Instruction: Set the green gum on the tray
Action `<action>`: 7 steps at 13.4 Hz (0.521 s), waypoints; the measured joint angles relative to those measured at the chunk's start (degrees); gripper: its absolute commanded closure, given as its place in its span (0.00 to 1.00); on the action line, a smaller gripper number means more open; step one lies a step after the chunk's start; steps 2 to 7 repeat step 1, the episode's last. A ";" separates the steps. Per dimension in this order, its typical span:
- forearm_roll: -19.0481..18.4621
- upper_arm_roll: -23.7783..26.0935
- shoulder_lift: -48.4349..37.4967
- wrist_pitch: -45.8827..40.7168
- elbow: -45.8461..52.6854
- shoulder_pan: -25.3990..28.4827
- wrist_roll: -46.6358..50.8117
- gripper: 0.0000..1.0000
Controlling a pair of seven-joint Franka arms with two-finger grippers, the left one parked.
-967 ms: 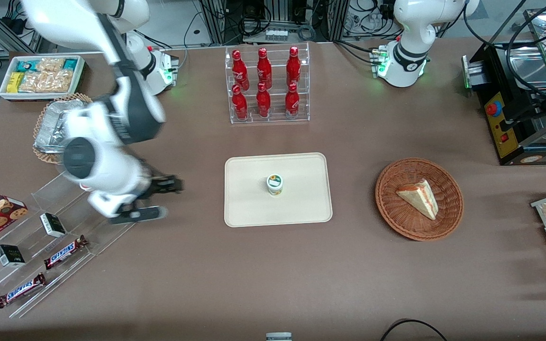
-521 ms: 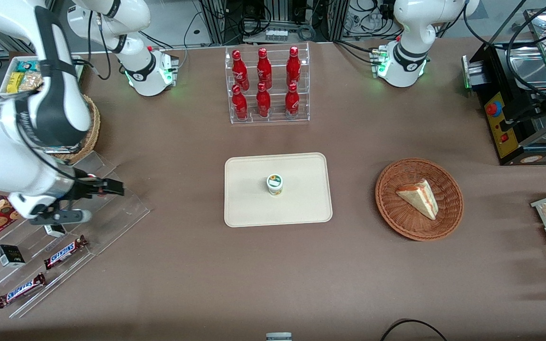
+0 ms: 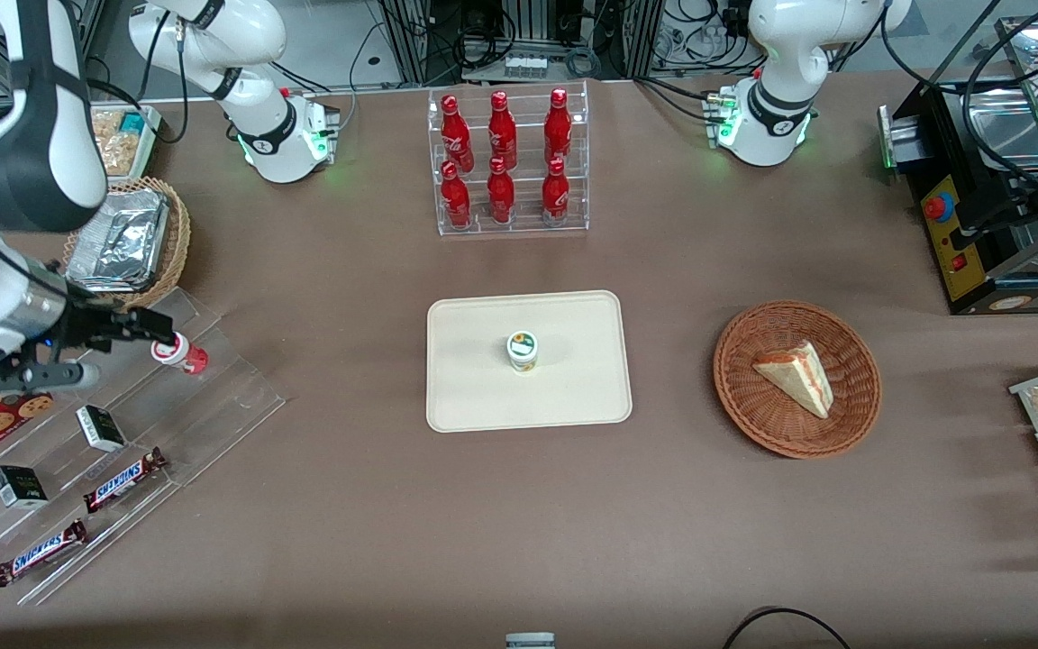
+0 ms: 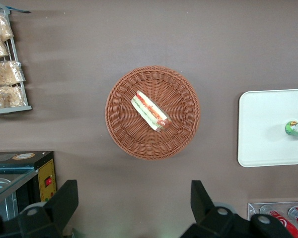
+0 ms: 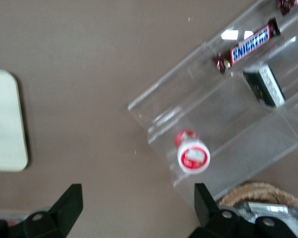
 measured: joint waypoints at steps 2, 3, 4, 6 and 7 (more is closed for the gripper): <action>-0.11 0.54 -1.39 -2.13 -0.25 -0.48 0.01 0.00; -0.11 0.54 -1.39 -2.13 -0.25 -0.48 0.01 0.00; -0.11 0.54 -1.39 -2.13 -0.25 -0.48 0.01 0.00; -0.11 0.54 -1.39 -2.13 -0.25 -0.48 0.01 0.00; -0.11 0.54 -1.39 -2.13 -0.25 -0.48 0.01 0.00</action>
